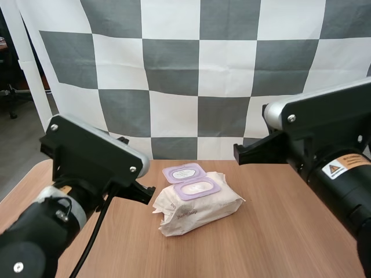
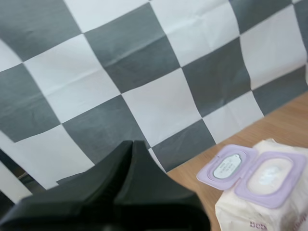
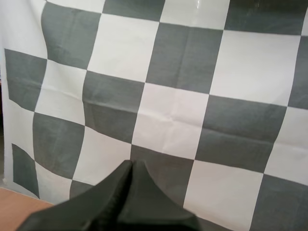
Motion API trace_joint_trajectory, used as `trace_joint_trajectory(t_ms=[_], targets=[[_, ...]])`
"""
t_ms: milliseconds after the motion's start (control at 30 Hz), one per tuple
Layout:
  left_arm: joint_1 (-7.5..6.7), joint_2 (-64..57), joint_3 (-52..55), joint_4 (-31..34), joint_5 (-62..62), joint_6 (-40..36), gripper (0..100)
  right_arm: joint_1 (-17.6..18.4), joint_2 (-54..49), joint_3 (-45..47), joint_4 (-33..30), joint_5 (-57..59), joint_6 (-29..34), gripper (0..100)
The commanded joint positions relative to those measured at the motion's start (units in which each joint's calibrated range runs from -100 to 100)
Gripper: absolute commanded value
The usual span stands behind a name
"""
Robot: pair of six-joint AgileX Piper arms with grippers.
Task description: Open the wet wipes lid
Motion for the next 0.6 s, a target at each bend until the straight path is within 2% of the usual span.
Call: trace_joint_trajectory(t_ms=[0, 133, 233, 333, 467, 567], targets=[[-0.02, -8.0, 12.7, 1.2, -24.8, -8.3, 0, -0.1, 0.0, 16.8, 0.0, -23.2, 0.0, 0], [-0.02, -8.0, 16.5, 6.7, -23.5, -8.3, 0, -0.3, -2.0, 23.3, 0.0, -24.5, 0.0, 0], [-0.02, -8.0, 16.5, 8.6, -15.5, -8.3, 0, -0.3, -4.3, 27.0, 0.0, -24.5, 0.0, 0], [0.06, -8.0, 16.5, 10.7, -8.7, -8.4, 0, -0.4, -6.2, 27.0, -0.7, -15.9, 0.0, 0], [1.0, -8.0, 16.5, 11.1, -8.1, -17.0, 0, -1.0, -6.4, 27.0, -0.6, -12.6, 0.0, 0], [1.49, -8.0, 16.5, 17.8, -6.3, -26.7, 0, -1.4, -6.4, 27.0, -0.6, -7.1, 0.0, 0]])
